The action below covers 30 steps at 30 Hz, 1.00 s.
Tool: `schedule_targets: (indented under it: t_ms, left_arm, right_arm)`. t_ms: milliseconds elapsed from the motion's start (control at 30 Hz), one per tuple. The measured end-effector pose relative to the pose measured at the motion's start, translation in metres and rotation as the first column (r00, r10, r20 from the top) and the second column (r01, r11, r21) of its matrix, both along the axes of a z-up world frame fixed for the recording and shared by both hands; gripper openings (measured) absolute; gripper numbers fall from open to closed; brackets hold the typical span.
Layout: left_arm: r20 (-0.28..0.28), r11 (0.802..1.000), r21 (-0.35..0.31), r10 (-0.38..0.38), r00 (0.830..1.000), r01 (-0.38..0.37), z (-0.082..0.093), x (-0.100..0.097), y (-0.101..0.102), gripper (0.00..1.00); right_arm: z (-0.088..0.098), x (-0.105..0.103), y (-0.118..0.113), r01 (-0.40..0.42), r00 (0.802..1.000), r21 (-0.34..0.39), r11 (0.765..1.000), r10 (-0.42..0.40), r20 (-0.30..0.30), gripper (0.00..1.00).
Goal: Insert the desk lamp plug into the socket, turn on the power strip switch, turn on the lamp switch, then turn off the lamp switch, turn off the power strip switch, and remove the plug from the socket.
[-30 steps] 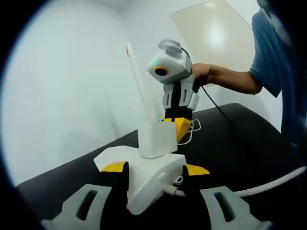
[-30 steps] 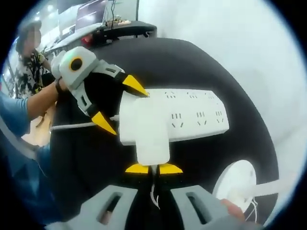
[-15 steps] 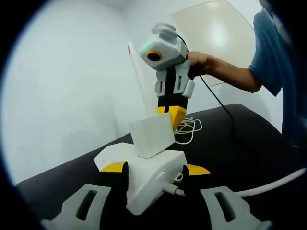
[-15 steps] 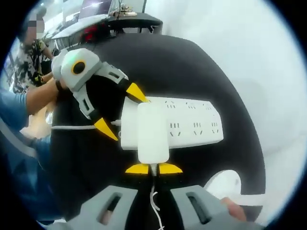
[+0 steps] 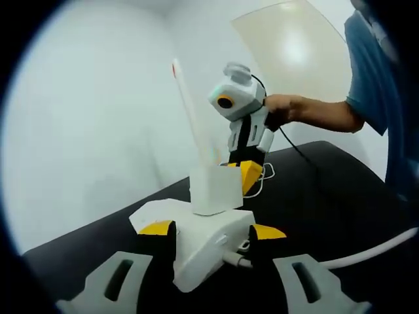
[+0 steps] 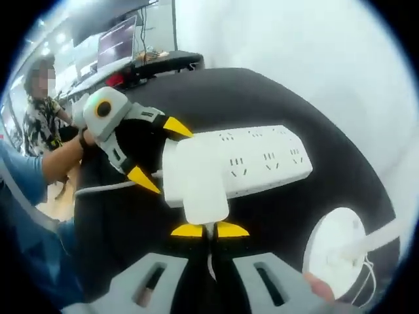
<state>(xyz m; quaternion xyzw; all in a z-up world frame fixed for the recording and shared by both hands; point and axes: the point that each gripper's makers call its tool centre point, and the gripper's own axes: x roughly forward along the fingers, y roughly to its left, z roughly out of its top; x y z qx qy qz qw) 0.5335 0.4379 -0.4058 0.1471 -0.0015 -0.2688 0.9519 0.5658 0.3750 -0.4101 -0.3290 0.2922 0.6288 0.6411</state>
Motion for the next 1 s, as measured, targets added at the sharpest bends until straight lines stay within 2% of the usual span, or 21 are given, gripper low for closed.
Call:
schedule_targets:
  t_ms: [133, 167, 333, 400, 500, 567, 667, 733, 767, 800, 1000]
  left_arm:
    - [-0.003, 1.000, 0.000, 0.001, 1.000, -0.001, 0.000, 0.000, 0.000, 0.42]
    - [-0.005, 1.000, -0.001, 0.002, 1.000, -0.002, 0.000, 0.000, 0.000, 0.42]
    - [-0.005, 1.000, -0.002, 0.009, 1.000, -0.009, 0.000, 0.000, 0.001, 0.43]
    - [-0.005, 1.000, -0.006, 0.010, 1.000, -0.010, 0.000, 0.000, 0.002, 0.43]
    - [-0.004, 1.000, -0.004, 0.005, 1.000, -0.005, 0.000, 0.001, 0.001, 0.43]
    - [-0.003, 1.000, -0.003, 0.001, 1.000, -0.001, -0.001, 0.001, 0.001, 0.43]
    - [-0.001, 1.000, -0.001, -0.002, 1.000, 0.002, -0.001, 0.001, 0.001, 0.42]
    - [0.000, 1.000, -0.001, -0.003, 1.000, 0.003, -0.001, 0.000, -0.001, 0.42]
    - [0.001, 1.000, 0.001, -0.003, 1.000, 0.003, 0.000, 0.000, -0.001, 0.42]
    - [0.001, 1.000, 0.000, -0.003, 1.000, 0.003, 0.000, 0.000, -0.001, 0.42]
    - [0.002, 1.000, 0.003, -0.003, 1.000, 0.003, 0.000, 0.001, 0.000, 0.42]
  right_arm:
    - [0.012, 0.004, 0.005, -0.041, 0.995, -0.105, 0.994, 0.051, 0.091, 0.05]
    - [0.014, 0.010, 0.007, -0.044, 0.993, -0.125, 0.991, 0.057, 0.102, 0.05]
    - [0.025, 0.008, 0.015, -0.066, 0.988, -0.187, 0.980, 0.091, 0.123, 0.05]
    - [0.026, 0.010, 0.016, -0.071, 0.987, -0.188, 0.980, 0.097, 0.131, 0.05]
    - [0.021, 0.013, 0.013, -0.071, 0.991, -0.156, 0.985, 0.088, 0.106, 0.05]
    - [0.013, 0.008, 0.010, -0.063, 0.994, -0.128, 0.990, 0.074, 0.083, 0.05]
    - [0.006, 0.010, 0.009, -0.025, 1.000, -0.039, 0.999, 0.026, 0.009, 0.05]
    - [-0.006, 0.010, -0.001, -0.017, 1.000, -0.051, 0.999, 0.017, -0.007, 0.05]
    - [-0.004, 0.008, 0.003, 0.007, 0.999, 0.000, 1.000, -0.007, -0.040, 0.05]
    - [-0.003, 0.007, 0.002, 0.012, 0.998, 0.019, 1.000, -0.011, -0.054, 0.05]
    - [-0.003, 0.004, 0.002, 0.015, 1.000, 0.012, 1.000, -0.014, -0.022, 0.05]
